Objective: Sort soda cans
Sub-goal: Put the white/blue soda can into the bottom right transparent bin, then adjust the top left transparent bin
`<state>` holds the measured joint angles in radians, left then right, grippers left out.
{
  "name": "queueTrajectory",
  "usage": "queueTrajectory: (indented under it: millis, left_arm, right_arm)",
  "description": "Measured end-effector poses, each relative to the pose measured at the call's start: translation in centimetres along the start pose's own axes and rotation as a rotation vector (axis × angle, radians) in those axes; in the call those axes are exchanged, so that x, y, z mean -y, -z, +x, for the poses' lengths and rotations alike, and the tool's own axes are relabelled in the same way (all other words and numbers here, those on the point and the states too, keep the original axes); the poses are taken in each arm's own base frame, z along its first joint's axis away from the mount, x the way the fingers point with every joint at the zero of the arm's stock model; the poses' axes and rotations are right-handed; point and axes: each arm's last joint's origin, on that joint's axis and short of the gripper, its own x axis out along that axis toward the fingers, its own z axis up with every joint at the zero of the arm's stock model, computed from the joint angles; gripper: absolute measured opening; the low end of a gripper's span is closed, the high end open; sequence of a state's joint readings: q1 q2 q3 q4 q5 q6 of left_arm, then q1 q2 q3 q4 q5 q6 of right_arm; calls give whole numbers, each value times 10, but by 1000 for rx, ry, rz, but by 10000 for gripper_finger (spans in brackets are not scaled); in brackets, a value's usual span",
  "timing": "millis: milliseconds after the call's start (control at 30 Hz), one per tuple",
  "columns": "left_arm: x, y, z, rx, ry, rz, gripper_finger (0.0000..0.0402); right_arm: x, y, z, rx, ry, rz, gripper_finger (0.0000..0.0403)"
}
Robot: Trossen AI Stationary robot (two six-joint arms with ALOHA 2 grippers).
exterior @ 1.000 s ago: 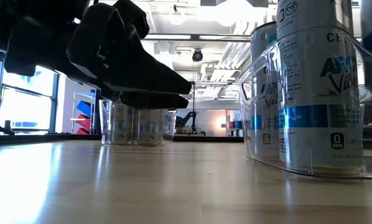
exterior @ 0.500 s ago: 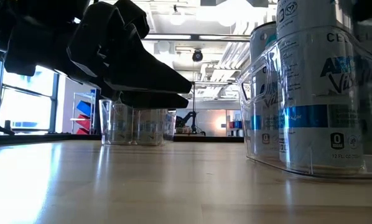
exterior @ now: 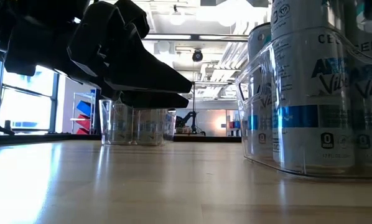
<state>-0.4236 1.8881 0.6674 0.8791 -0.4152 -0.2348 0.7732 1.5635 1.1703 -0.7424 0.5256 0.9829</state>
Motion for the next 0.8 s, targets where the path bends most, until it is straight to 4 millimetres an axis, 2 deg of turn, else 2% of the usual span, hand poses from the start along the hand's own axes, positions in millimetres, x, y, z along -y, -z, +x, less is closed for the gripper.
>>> queueTrajectory:
  millis: [267, 433, 533, 667, 800]
  left_arm:
    - [0, 0, 0, 0, 0, -9, 345]
    - [0, 0, 0, -1, 0, -9, 345]
    - [0, 0, 0, -1, 0, -8, 345]
    - [0, 0, 0, 0, 0, -3, 345]
    - [-2, -2, 1, 18, -18, 3, 345]
  right_arm:
    - [-9, -28, -36, 9, -13, -21, 351]
    - [-11, -36, -56, 118, 63, -85, 352]
    - [-4, -34, -53, 116, 131, -131, 352]
    - [8, -30, -38, 118, 226, -126, 352]
    - [16, -40, -17, 176, 250, -109, 353]
